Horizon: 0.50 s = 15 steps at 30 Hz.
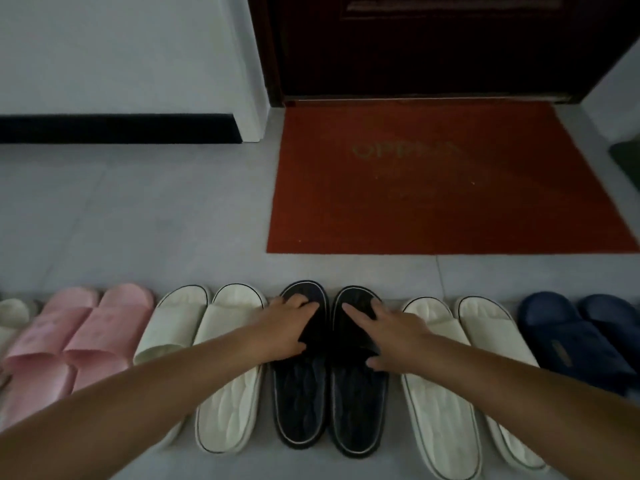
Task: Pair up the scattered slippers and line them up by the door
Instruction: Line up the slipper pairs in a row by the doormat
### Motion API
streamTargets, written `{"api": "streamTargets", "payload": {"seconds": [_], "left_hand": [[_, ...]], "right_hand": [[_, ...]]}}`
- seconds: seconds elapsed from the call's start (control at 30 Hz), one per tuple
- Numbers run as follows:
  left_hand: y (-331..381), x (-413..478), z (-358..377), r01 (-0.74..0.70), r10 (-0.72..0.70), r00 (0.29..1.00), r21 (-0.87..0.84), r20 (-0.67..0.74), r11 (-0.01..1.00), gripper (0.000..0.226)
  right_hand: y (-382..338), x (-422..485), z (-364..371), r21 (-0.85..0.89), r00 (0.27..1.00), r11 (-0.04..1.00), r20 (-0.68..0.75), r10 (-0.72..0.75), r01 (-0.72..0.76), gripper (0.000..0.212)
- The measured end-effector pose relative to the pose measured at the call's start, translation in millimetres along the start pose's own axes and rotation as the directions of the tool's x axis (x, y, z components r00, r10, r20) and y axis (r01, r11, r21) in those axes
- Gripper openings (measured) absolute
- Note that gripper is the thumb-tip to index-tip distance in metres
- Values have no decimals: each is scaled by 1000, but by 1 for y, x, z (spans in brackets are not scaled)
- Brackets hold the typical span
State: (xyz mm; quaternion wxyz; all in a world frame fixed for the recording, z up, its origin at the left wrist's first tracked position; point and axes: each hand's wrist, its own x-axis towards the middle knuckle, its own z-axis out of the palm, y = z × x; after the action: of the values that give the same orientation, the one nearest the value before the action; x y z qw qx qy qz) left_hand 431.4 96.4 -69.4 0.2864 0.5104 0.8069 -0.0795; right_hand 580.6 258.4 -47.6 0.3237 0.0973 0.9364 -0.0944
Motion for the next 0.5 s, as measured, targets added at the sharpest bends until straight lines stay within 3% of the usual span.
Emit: {"api": "streamTargets", "payload": {"seconds": [0.1, 0.27, 0.4, 0.5], "left_hand": [[1, -3, 13, -77, 69, 994, -93, -87, 993, 78], [2, -4, 21, -200, 191, 978, -126, -82, 972, 73], [4, -8, 9, -243, 246, 969, -128, 4, 961, 100], [-17, -24, 5, -264, 267, 963, -128, 13, 956, 112]], "right_hand": [[-15, 0, 14, 49, 992, 991, 30, 125, -127, 91], [-31, -10, 30, 89, 955, 952, 68, 289, -294, 101], [-65, -14, 22, -10, 895, 900, 95, 435, -436, 103], [-98, -6, 2, -106, 903, 913, 142, 407, -394, 105]]}}
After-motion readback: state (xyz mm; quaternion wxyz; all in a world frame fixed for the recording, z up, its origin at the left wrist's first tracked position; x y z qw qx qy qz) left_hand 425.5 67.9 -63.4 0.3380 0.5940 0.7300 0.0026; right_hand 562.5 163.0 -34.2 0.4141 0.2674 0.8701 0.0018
